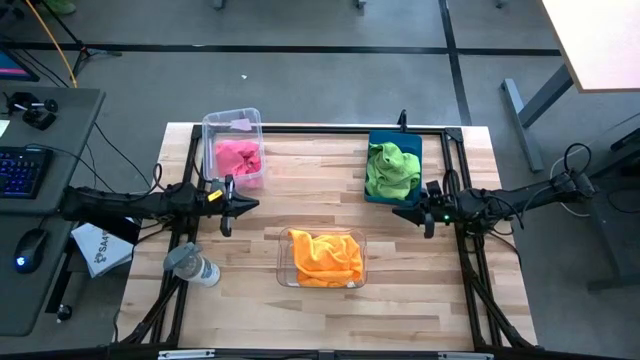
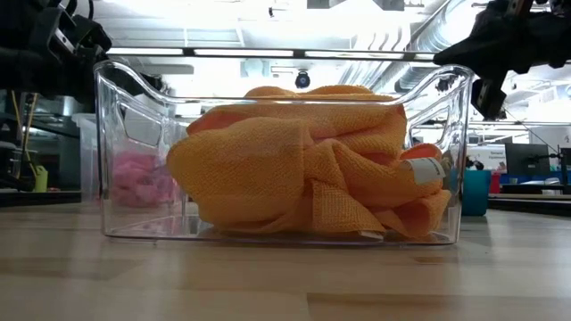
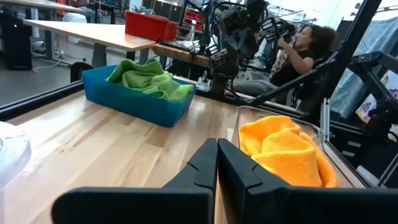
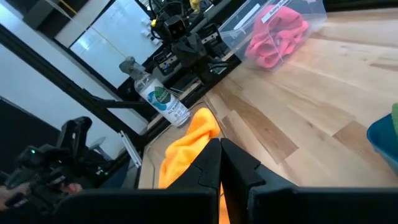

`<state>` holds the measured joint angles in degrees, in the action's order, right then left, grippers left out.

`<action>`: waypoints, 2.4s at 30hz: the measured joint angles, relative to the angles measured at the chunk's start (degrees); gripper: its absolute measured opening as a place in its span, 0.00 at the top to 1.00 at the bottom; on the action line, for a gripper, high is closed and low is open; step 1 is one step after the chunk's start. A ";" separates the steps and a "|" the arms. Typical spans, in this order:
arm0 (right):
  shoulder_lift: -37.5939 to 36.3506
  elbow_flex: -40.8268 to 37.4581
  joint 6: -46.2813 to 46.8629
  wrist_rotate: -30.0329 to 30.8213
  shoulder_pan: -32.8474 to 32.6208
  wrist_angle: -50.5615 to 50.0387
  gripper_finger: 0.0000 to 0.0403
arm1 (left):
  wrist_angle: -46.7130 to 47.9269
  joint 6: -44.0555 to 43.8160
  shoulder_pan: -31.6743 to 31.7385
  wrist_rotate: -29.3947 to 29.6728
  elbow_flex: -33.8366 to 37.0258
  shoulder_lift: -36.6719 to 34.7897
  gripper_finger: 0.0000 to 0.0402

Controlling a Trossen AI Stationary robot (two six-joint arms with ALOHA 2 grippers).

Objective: Sort microfiber towel by color & place in baskets
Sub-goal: Return to Home Position

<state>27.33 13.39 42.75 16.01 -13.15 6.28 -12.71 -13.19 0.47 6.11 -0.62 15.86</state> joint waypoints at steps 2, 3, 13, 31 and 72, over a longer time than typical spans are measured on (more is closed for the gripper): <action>0.00 0.00 -1.27 -0.07 0.00 0.00 1.00 | 0.00 -0.17 0.00 0.00 0.00 0.02 1.00; -0.01 0.00 -2.02 -0.07 0.00 0.00 1.00 | 0.00 -0.19 0.00 0.01 -0.01 0.02 1.00; -0.52 -0.51 -16.23 -0.56 0.00 0.78 1.00 | 0.00 -0.17 0.00 0.09 -0.06 0.02 1.00; -10.61 -12.81 -40.23 -5.46 0.01 10.89 1.00 | 0.04 -0.14 0.00 0.09 -0.09 0.04 1.00; -27.32 -12.72 -40.23 1.10 -0.66 0.13 1.00 | 11.06 -0.11 3.46 -1.42 -0.23 -15.68 1.00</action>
<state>0.01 0.67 2.52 17.11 -13.80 6.42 -1.65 -13.30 3.93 4.69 -0.85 0.18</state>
